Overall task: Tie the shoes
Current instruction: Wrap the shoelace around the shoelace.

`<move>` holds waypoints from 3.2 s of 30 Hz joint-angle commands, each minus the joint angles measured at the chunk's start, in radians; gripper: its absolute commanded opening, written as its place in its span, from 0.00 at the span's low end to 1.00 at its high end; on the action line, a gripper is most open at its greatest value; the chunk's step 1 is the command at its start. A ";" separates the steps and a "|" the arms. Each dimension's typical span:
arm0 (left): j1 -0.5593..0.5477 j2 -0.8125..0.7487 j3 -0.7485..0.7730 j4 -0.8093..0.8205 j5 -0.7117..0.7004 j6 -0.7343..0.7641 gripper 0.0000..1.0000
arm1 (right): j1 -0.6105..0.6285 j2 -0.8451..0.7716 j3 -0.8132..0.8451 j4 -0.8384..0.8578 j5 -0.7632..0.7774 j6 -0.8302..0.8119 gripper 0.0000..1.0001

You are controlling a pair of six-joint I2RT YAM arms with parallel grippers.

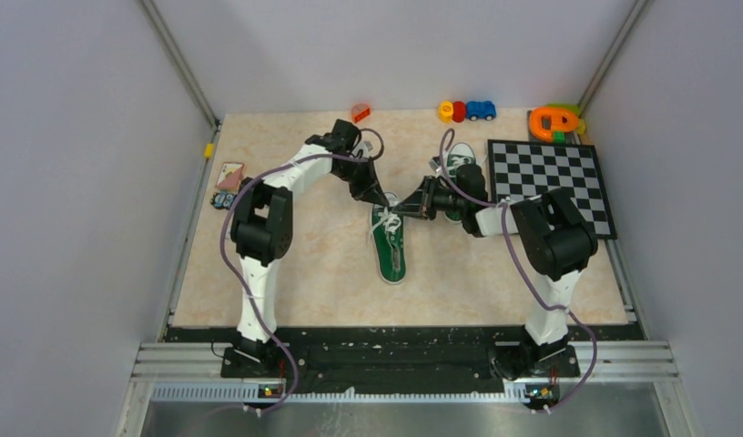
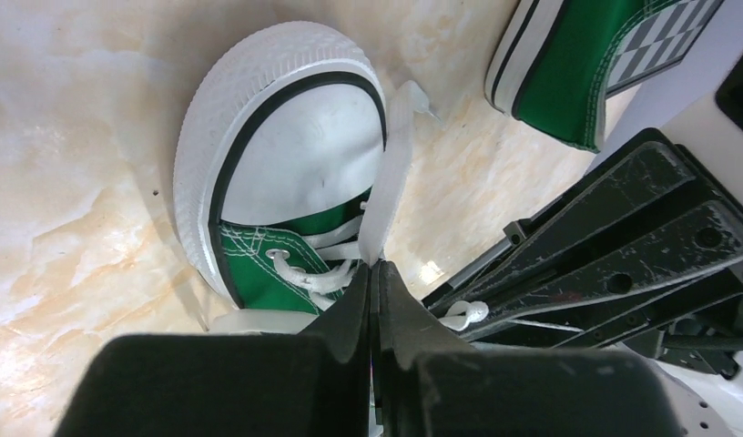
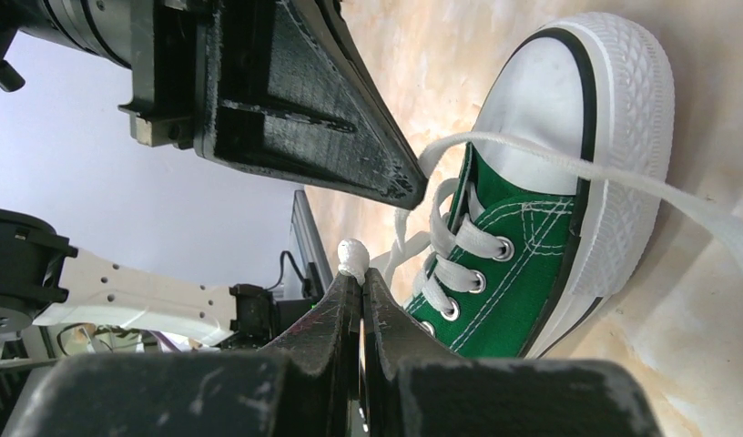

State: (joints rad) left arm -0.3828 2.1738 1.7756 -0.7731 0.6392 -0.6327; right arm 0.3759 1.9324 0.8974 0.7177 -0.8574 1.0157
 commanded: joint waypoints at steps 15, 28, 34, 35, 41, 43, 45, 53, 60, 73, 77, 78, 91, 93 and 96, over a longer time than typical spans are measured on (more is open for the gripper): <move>0.017 -0.170 -0.087 0.069 0.033 -0.142 0.00 | -0.012 -0.039 0.031 0.062 0.011 0.011 0.00; 0.011 -0.255 -0.181 0.064 0.023 -0.203 0.00 | -0.012 -0.044 0.054 0.026 0.029 0.029 0.00; -0.005 -0.260 -0.207 0.077 0.054 -0.208 0.00 | -0.012 -0.046 0.059 0.017 0.026 0.033 0.00; -0.011 -0.257 -0.209 0.082 0.064 -0.209 0.00 | -0.012 -0.046 0.060 0.017 0.027 0.033 0.00; -0.046 -0.246 -0.214 0.093 0.062 -0.205 0.00 | -0.011 -0.044 0.063 0.019 0.025 0.036 0.00; -0.049 -0.246 -0.220 0.092 0.050 -0.201 0.00 | -0.012 -0.044 0.064 0.023 0.023 0.040 0.00; -0.054 -0.248 -0.222 0.089 0.035 -0.191 0.00 | -0.012 -0.044 0.064 0.023 0.023 0.042 0.00; -0.074 -0.262 -0.243 0.065 -0.042 -0.143 0.00 | -0.012 -0.045 0.068 0.017 0.023 0.047 0.00; -0.078 -0.279 -0.315 0.192 -0.052 -0.163 0.00 | -0.011 -0.053 0.062 0.019 0.028 0.054 0.00; -0.079 -0.278 -0.360 0.316 -0.045 -0.195 0.00 | 0.002 -0.067 0.064 -0.019 0.043 0.046 0.11; -0.078 -0.265 -0.354 0.293 -0.054 -0.184 0.00 | 0.001 -0.090 0.079 -0.111 0.060 -0.007 0.22; -0.078 -0.265 -0.352 0.286 -0.058 -0.182 0.00 | 0.002 -0.100 0.085 -0.141 0.070 -0.025 0.28; -0.078 -0.264 -0.355 0.265 -0.059 -0.171 0.00 | -0.024 -0.209 0.076 -0.410 0.198 -0.165 0.64; -0.079 -0.264 -0.355 0.266 -0.060 -0.174 0.00 | -0.031 -0.233 0.053 -0.420 0.213 -0.172 0.64; -0.077 -0.261 -0.354 0.265 -0.055 -0.174 0.00 | -0.040 -0.262 0.026 -0.444 0.221 -0.194 0.61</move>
State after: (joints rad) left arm -0.4583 1.9526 1.4220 -0.5083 0.5823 -0.8127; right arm 0.3592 1.7550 0.9470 0.3187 -0.6689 0.8745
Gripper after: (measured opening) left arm 0.006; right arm 0.624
